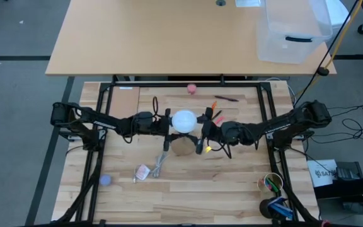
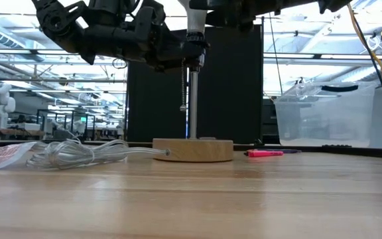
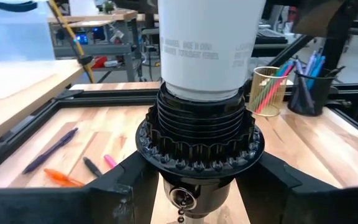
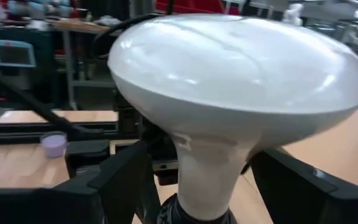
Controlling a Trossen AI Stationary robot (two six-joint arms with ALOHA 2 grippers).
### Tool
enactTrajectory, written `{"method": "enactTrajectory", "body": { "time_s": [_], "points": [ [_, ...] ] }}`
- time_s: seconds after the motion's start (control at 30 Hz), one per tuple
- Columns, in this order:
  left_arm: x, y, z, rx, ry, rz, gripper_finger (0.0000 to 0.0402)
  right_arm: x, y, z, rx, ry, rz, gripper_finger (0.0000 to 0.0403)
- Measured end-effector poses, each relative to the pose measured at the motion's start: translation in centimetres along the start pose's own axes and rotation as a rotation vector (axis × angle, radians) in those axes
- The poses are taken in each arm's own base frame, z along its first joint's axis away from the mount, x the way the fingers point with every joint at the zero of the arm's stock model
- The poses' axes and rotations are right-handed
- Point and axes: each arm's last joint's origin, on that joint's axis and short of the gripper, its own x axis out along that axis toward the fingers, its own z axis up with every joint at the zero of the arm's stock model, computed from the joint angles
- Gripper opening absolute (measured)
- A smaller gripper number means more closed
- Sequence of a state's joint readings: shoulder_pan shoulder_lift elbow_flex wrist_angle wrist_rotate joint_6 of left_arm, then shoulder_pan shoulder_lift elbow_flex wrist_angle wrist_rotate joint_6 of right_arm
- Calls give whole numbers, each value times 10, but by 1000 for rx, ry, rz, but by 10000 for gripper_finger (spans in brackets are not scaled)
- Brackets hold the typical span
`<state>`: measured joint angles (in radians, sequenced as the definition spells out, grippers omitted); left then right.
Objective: Screw lightbulb
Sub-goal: Remove the white lightbulb from the desk lamp
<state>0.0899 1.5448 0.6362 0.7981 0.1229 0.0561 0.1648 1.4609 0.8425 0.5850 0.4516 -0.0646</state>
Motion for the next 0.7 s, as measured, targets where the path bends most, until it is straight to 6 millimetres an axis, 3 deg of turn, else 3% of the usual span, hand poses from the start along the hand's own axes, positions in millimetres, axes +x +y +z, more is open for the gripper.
{"method": "enactTrajectory", "body": {
  "time_s": [0.7],
  "points": [
    [0,3,-1,-24,7,50,186,-1,28,-21,6,30,-272,277]
  ]
}}
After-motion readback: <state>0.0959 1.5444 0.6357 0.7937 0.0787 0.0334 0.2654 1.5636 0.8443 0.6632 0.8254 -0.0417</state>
